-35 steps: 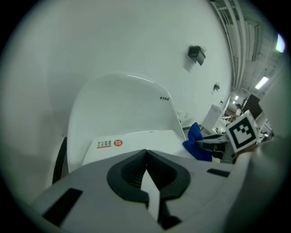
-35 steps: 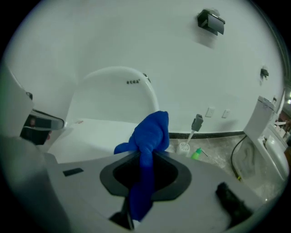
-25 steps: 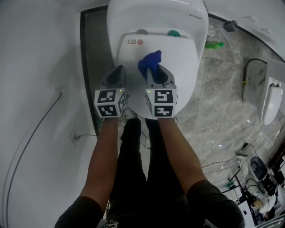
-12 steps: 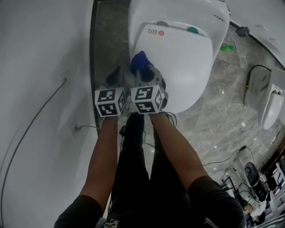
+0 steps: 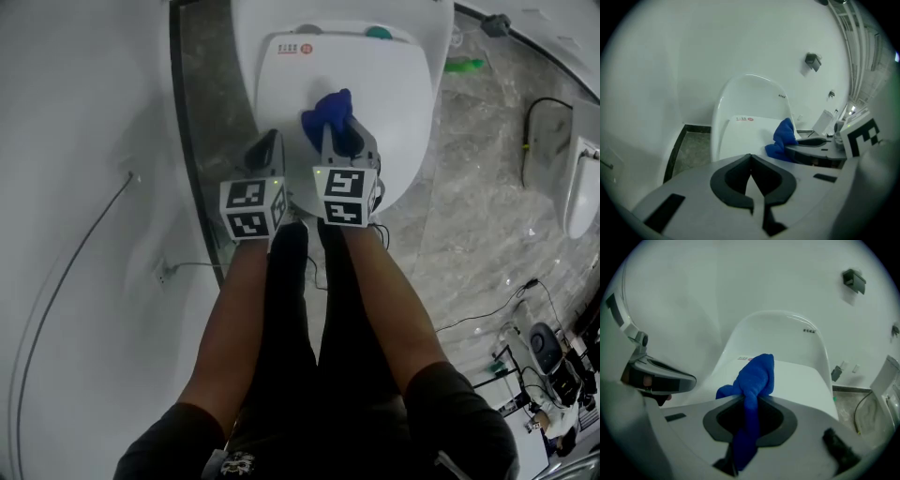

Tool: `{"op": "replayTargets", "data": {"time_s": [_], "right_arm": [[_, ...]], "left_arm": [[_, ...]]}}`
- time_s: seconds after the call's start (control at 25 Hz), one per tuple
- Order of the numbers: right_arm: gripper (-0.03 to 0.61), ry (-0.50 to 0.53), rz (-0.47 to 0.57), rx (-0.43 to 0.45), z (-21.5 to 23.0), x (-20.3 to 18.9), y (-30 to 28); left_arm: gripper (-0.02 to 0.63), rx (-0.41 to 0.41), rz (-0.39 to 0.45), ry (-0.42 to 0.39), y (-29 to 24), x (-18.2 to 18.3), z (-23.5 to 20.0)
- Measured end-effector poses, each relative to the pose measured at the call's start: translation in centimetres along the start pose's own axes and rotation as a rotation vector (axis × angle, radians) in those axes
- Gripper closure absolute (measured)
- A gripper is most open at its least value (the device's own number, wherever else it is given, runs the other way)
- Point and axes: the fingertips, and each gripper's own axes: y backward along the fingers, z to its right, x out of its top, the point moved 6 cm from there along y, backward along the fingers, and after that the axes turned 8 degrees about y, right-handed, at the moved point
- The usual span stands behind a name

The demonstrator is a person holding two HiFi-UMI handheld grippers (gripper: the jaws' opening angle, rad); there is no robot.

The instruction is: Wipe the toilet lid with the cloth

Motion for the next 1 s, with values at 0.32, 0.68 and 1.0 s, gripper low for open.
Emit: {"op": "replayTargets", "data": {"time_s": [0.32, 0.68, 1.0], "right_arm": [[0.515, -0.127, -0.032, -0.118, 8.2, -5.2, 3.2], [0.515, -0.244, -0.13, -0.263, 15.4, -12.0, 5.4], [0.515, -0.283, -0.076, -0.197, 12.8, -10.0, 6.8]], "left_arm": [[0.603, -0.115, -0.053, -0.092, -2.5, -0.9, 7.2], [0.603, -0.238, -0.13, -0.264, -3.9, -3.4, 13.4], [0.603, -0.23, -0.09, -0.209, -1.8, -3.6, 11.2]]}}
